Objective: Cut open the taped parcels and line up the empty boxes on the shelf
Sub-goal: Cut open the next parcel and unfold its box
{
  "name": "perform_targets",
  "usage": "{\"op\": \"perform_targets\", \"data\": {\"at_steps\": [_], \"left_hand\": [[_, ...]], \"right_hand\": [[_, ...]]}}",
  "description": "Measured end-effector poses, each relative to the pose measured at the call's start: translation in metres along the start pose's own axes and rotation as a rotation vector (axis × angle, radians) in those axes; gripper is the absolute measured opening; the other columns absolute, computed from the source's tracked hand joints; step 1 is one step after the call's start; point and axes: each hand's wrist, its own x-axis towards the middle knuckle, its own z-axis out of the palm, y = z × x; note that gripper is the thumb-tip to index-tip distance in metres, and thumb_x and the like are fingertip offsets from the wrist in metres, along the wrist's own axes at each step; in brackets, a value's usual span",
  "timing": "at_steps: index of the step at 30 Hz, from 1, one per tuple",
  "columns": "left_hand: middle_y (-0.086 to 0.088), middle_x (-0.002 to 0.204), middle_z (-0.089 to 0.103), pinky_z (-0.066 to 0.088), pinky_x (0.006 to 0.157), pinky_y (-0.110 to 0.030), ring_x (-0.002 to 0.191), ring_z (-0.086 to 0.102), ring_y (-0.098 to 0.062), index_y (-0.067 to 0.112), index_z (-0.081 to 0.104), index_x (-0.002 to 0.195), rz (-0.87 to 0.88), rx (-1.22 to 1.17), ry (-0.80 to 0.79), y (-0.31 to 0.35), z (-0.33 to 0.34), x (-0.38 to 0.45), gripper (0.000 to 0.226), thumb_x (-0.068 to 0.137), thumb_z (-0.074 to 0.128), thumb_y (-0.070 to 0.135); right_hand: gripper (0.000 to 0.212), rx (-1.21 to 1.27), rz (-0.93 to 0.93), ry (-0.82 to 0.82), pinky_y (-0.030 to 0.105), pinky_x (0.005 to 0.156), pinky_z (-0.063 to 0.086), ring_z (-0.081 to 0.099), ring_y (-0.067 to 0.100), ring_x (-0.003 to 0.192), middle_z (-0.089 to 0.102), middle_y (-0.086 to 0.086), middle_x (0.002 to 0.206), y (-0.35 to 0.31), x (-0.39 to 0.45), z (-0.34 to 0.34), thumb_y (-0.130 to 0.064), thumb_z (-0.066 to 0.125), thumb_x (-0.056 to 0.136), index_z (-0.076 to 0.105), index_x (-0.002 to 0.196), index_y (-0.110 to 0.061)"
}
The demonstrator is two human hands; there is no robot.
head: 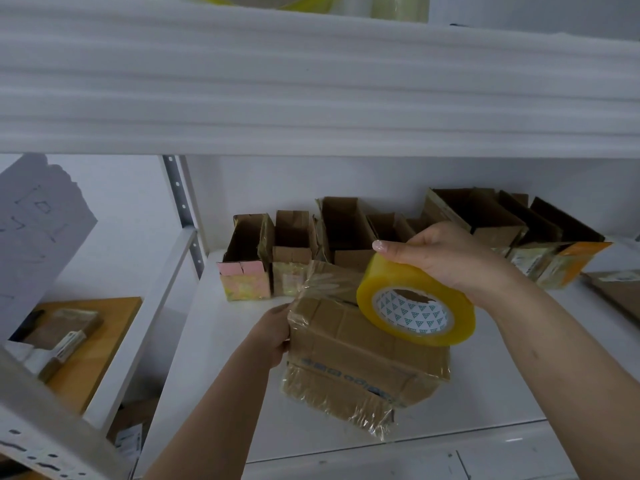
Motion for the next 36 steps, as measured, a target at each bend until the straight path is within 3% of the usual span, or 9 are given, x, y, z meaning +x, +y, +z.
{"op": "perform_targets", "data": {"at_steps": [8, 12, 14, 16, 20, 25, 29, 32, 36], "left_hand": [[-0.012, 0.096, 0.071, 0.055, 0.08, -0.038, 0.085, 0.065, -0.024, 0.005, 0.062, 0.121, 0.076, 0.128, 0.044, -0.009, -0.008, 0.001, 0.033, 0.096, 0.042, -0.004], [0.003, 0.117, 0.062, 0.04, 0.087, -0.024, 0.108, 0.057, -0.014, 0.012, 0.056, 0.129, 0.562, 0.466, 0.195, 0.037, -0.013, -0.019, 0.034, 0.1, 0.05, 0.03], [0.017, 0.129, 0.052, 0.033, 0.101, -0.023, 0.127, 0.045, -0.002, 0.026, 0.048, 0.133, 0.773, 0.653, -0.006, 0.059, -0.006, -0.038, 0.05, 0.096, 0.036, 0.059], [0.013, 0.157, 0.019, 0.005, 0.118, -0.03, 0.147, 0.004, -0.003, 0.025, 0.023, 0.152, 0.861, 0.929, -0.206, 0.07, 0.005, -0.043, 0.1, 0.076, 0.02, 0.088], [-0.002, 0.159, -0.021, -0.013, 0.12, -0.038, 0.145, -0.025, -0.014, 0.012, -0.014, 0.154, 0.841, 1.374, -0.357, 0.063, 0.026, -0.031, 0.146, 0.043, 0.004, 0.106], [-0.006, 0.161, -0.022, -0.014, 0.121, -0.043, 0.145, -0.029, -0.019, 0.018, -0.014, 0.155, 0.866, 1.552, -0.295, 0.051, 0.03, -0.016, 0.147, 0.038, -0.002, 0.106], [-0.004, 0.162, -0.021, -0.017, 0.119, -0.042, 0.145, -0.029, -0.019, 0.024, -0.011, 0.156, 0.9, 1.583, -0.291, 0.049, 0.03, -0.015, 0.145, 0.038, 0.003, 0.106], [-0.004, 0.162, -0.022, -0.015, 0.12, -0.044, 0.145, -0.029, -0.02, 0.023, -0.013, 0.155, 0.891, 1.613, -0.291, 0.05, 0.026, -0.014, 0.144, 0.039, 0.005, 0.106], [-0.008, 0.159, -0.028, -0.012, 0.121, -0.045, 0.144, -0.03, -0.019, 0.014, -0.019, 0.153, 0.836, 1.68, -0.265, 0.052, 0.026, -0.015, 0.15, 0.038, 0.001, 0.106]], "right_hand": [[0.064, 0.003, 0.011, -0.01, 0.032, 0.069, 0.056, 0.072, 0.021, 0.067, 0.074, 0.009, 0.072, 0.0, 0.0, -0.002, -0.066, 0.066, 0.072, 0.075, 0.083, -0.003], [0.072, -0.009, -0.005, -0.042, 0.039, 0.078, 0.059, 0.073, 0.024, 0.07, 0.074, 0.01, 0.074, 0.0, 0.002, 0.0, -0.07, 0.063, 0.071, 0.075, 0.085, -0.001], [0.084, -0.021, -0.006, -0.059, 0.041, 0.081, 0.058, 0.073, 0.026, 0.072, 0.074, 0.013, 0.079, -0.002, 0.003, 0.002, -0.076, 0.057, 0.065, 0.074, 0.09, 0.002], [0.088, -0.047, -0.007, -0.07, 0.039, 0.078, 0.057, 0.073, 0.026, 0.072, 0.074, 0.015, 0.08, -0.004, 0.004, 0.001, -0.079, 0.052, 0.062, 0.073, 0.09, 0.001], [0.082, -0.037, -0.007, -0.188, 0.039, 0.082, 0.059, 0.074, 0.021, 0.076, 0.076, 0.005, 0.08, 0.0, 0.006, -0.006, -0.08, 0.056, 0.051, 0.076, 0.089, -0.01], [0.064, 0.283, -0.034, -0.212, 0.038, 0.089, 0.056, 0.072, 0.026, 0.092, 0.076, 0.007, 0.089, 0.033, 0.001, -0.009, -0.065, 0.061, 0.06, 0.074, 0.093, -0.012], [0.06, 0.523, -0.097, -0.203, 0.024, 0.073, 0.058, 0.073, 0.017, 0.089, 0.077, 0.001, 0.091, 0.053, -0.004, 0.002, -0.072, 0.074, 0.056, 0.079, 0.089, -0.022], [0.053, 0.466, -0.11, -0.153, 0.027, 0.075, 0.06, 0.073, 0.019, 0.086, 0.076, 0.006, 0.091, 0.044, -0.006, 0.005, -0.054, 0.064, 0.069, 0.074, 0.1, -0.012], [0.084, 0.315, -0.106, -0.065, 0.042, 0.083, 0.057, 0.072, 0.034, 0.085, 0.073, 0.023, 0.092, 0.034, -0.01, -0.008, -0.063, 0.062, 0.059, 0.069, 0.104, 0.008]]}}
